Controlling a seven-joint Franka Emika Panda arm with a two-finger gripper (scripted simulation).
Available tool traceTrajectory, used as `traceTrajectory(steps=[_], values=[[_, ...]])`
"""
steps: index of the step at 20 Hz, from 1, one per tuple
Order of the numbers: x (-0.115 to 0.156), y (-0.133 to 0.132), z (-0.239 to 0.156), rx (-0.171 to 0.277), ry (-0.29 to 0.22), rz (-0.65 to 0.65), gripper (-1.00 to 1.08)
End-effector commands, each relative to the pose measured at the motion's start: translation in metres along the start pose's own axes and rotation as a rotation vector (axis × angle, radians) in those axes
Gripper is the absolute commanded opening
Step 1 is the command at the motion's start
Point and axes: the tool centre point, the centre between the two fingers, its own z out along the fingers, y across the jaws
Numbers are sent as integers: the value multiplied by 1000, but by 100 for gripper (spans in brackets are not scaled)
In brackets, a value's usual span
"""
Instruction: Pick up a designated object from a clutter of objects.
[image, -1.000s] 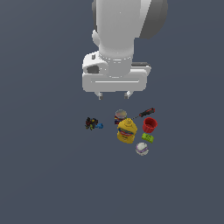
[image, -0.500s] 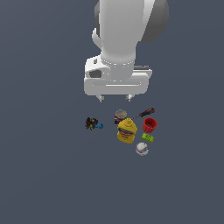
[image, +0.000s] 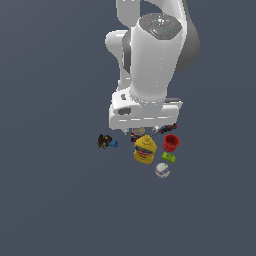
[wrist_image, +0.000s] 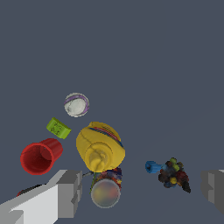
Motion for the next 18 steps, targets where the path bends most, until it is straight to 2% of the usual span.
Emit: traceTrajectory(steps=[1, 9, 18], values=[[12, -12, 20, 0, 2, -25, 100], [47, -60, 94, 9, 11, -111, 100], [62, -98, 153, 23, 18, -172, 100]])
